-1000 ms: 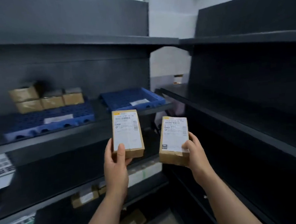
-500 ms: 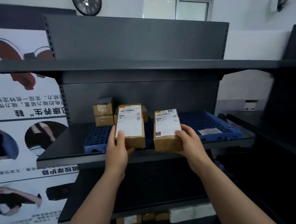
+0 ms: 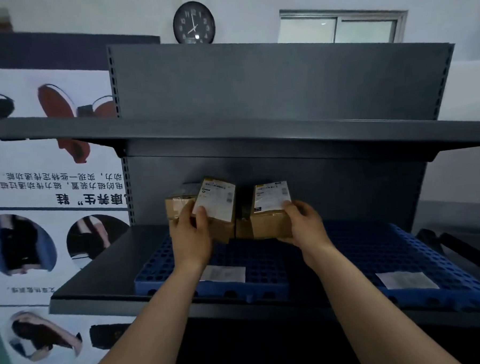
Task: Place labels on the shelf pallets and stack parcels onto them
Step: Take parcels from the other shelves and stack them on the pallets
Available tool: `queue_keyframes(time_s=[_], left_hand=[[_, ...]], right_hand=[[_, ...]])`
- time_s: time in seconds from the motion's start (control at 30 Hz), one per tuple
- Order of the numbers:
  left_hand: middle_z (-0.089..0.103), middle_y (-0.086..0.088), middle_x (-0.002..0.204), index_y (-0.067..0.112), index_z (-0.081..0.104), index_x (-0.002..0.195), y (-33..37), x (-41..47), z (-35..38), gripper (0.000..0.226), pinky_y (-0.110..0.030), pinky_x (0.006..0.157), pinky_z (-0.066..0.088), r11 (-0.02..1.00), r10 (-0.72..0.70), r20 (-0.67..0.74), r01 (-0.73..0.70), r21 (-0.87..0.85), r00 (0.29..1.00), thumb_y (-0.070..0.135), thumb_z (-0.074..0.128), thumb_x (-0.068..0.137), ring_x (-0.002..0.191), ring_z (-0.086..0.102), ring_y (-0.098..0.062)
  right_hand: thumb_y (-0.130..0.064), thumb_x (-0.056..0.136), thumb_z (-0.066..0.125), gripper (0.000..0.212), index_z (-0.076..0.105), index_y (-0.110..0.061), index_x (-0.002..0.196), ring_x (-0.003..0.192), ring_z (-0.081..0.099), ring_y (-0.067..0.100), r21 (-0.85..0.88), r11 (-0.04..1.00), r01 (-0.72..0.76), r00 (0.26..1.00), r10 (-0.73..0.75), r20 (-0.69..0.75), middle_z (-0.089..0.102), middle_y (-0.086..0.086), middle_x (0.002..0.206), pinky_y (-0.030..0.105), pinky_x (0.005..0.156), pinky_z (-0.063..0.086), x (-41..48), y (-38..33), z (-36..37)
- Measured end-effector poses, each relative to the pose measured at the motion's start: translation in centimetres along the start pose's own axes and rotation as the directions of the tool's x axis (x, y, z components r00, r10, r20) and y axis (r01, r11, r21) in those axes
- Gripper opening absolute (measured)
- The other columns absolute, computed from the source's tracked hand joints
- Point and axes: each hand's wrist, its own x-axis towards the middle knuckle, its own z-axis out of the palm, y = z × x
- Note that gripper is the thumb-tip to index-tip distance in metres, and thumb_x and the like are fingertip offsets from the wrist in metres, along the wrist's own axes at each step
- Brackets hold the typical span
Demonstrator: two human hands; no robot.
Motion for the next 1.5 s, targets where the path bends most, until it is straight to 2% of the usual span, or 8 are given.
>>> queue_keyframes(time_s=[0.37,0.57,0.73,0.9,1.07,1.17,1.27,1.5], left_hand=[[0.019,-0.015,0.153,0.019,0.014,0.153,-0.2,2.8,3.0,0.077,-0.036,0.108,0.031,0.954,-0.025,0.144,-0.019,0.298,0.989,0.051,0.049,0.092,0.136,0.032,-0.033],[0.040,-0.014,0.145,0.018,0.016,0.152,-1.0,4.4,2.9,0.077,-0.046,0.104,0.035,0.566,0.248,0.169,-0.284,0.774,0.954,0.060,0.039,0.091,0.129,0.040,-0.035],[0.056,-0.008,0.135,0.019,0.029,0.149,-1.5,6.4,2.9,0.068,-0.045,0.101,0.029,0.343,0.374,0.189,-0.325,0.881,0.908,0.058,0.036,0.094,0.123,0.046,-0.034],[0.056,-0.006,0.135,0.018,0.033,0.148,-2.3,8.3,2.8,0.063,-0.045,0.102,0.028,0.245,0.396,0.273,-0.387,0.889,0.877,0.053,0.037,0.096,0.126,0.043,-0.030],[0.040,-0.008,0.147,0.022,0.031,0.147,-2.3,9.8,1.0,0.077,-0.048,0.108,0.021,0.435,0.453,0.162,-0.376,0.818,0.877,0.065,0.048,0.085,0.135,0.033,-0.032],[0.012,-0.011,0.158,0.028,0.012,0.152,-2.4,10.9,-1.2,0.105,-0.054,0.113,0.015,0.689,0.213,0.060,-0.193,0.699,0.975,0.077,0.056,0.070,0.144,0.014,-0.034],[0.009,-0.013,0.157,0.032,0.015,0.152,-3.0,11.8,-2.8,0.113,-0.050,0.111,0.030,0.879,-0.013,0.136,-0.053,0.474,0.991,0.067,0.073,0.062,0.140,0.025,-0.037],[0.037,-0.012,0.140,0.026,0.041,0.143,-3.4,13.0,-2.9,0.084,-0.023,0.095,0.037,0.904,0.016,0.290,-0.138,0.405,0.957,0.045,0.080,0.071,0.118,0.049,-0.024]], right_hand=[[-0.047,0.099,0.044,0.032,0.050,-0.023,0.119,0.095,0.059,0.018,-0.065,0.993,-0.096,0.991,0.101,0.089,0.059,0.001,0.103,0.035,0.079,0.057,7.3,1.2,1.7],[-0.046,0.086,0.057,0.065,0.040,-0.023,0.144,0.110,0.056,0.018,-0.161,0.986,-0.044,0.984,0.071,0.165,0.055,0.002,0.131,0.031,0.086,0.052,8.5,2.4,1.9],[-0.070,0.061,0.051,0.096,0.035,-0.031,0.147,0.127,0.045,0.025,-0.291,0.957,-0.015,0.992,0.050,0.113,0.046,0.000,0.143,0.044,0.106,0.041,9.1,2.6,3.0],[-0.053,0.085,0.053,0.071,0.032,-0.028,0.149,0.120,0.051,0.022,-0.255,0.967,-0.018,0.992,0.050,0.119,0.050,0.002,0.139,0.043,0.104,0.044,9.7,2.9,4.1],[-0.053,0.088,0.056,0.075,0.026,-0.027,0.151,0.126,0.047,0.022,-0.209,0.977,-0.039,0.997,0.052,0.057,0.044,0.003,0.146,0.043,0.108,0.041,10.2,3.6,4.9],[-0.060,0.083,0.058,0.085,0.023,-0.027,0.153,0.131,0.043,0.023,-0.191,0.980,-0.057,0.998,0.061,0.012,0.039,0.003,0.150,0.044,0.111,0.038,10.3,4.0,5.2],[-0.062,0.082,0.059,0.088,0.022,-0.026,0.153,0.132,0.041,0.023,-0.171,0.982,-0.079,0.997,0.078,-0.012,0.037,0.002,0.152,0.043,0.112,0.035,10.3,4.3,5.5],[-0.060,0.084,0.058,0.082,0.026,-0.027,0.152,0.129,0.043,0.023,-0.140,0.987,-0.081,0.993,0.068,-0.094,0.041,0.002,0.148,0.041,0.111,0.036,9.7,4.7,6.5]])
